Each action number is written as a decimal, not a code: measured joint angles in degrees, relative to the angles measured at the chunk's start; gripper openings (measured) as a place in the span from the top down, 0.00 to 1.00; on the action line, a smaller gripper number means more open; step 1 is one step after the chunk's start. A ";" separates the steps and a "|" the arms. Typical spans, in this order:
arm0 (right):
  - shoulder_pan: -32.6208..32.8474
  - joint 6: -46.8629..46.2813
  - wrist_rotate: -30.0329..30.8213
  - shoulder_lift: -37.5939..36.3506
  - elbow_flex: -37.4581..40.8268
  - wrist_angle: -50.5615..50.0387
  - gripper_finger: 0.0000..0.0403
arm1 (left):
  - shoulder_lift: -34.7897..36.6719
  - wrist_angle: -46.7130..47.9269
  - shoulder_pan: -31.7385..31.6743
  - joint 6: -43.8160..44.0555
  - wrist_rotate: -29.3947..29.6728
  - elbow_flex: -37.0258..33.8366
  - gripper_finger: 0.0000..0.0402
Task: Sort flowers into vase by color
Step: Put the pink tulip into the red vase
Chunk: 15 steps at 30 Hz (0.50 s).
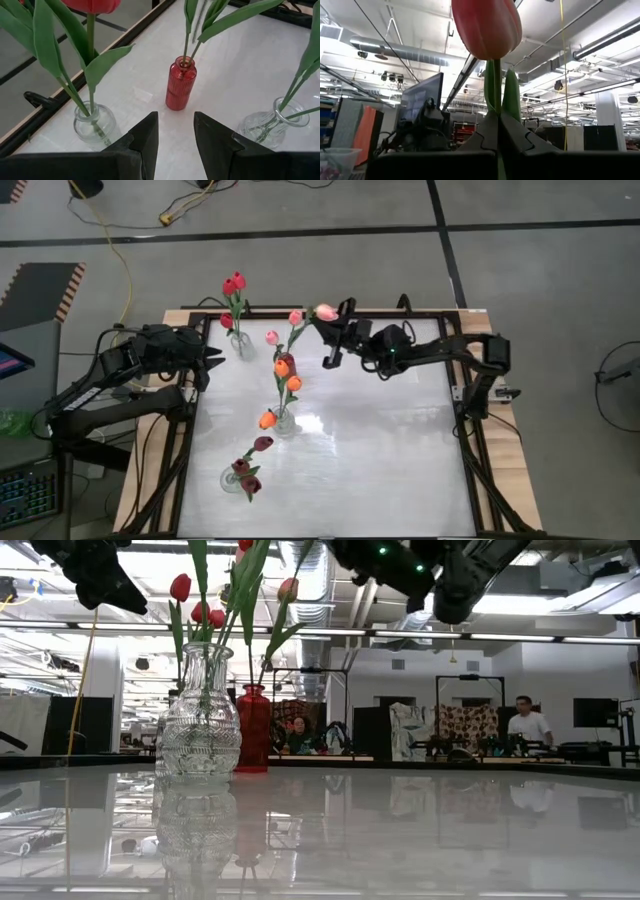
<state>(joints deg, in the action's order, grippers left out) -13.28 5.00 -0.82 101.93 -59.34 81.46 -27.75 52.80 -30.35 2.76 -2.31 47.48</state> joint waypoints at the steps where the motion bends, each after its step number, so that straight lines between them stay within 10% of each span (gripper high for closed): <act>1: 0.00 0.00 0.00 0.73 -0.54 0.02 0.93 | 0.00 0.00 -0.01 0.00 0.00 0.00 0.72; 15: 0.00 -0.03 0.02 4.39 -3.33 -2.65 0.93 | 0.00 0.04 -0.02 -1.22 0.11 0.00 0.72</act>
<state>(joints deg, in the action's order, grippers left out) -13.28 4.97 -0.80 106.32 -62.67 78.80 -27.75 52.84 -30.37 1.55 -2.20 47.48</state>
